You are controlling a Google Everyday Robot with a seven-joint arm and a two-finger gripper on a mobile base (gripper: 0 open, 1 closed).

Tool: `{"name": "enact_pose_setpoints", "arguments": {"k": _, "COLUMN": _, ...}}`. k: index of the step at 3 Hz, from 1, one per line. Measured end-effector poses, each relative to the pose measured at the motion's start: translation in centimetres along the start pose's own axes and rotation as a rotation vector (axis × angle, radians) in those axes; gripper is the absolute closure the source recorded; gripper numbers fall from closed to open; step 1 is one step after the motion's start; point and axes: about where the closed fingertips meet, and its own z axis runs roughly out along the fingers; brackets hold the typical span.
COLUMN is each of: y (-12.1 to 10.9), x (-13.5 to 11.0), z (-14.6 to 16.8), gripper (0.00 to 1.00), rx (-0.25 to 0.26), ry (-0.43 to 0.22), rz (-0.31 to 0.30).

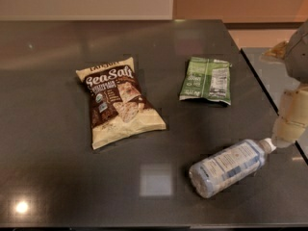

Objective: Move blue plastic bottle near brown chip bag

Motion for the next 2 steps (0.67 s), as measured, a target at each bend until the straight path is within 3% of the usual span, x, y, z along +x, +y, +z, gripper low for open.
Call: {"name": "enact_pose_setpoints", "arguments": {"k": 2, "y": 4.5, "x": 0.4, "z": 3.7, "gripper": 0.0, "rx": -0.106, "ry": -0.03, "rz": -0.177}}
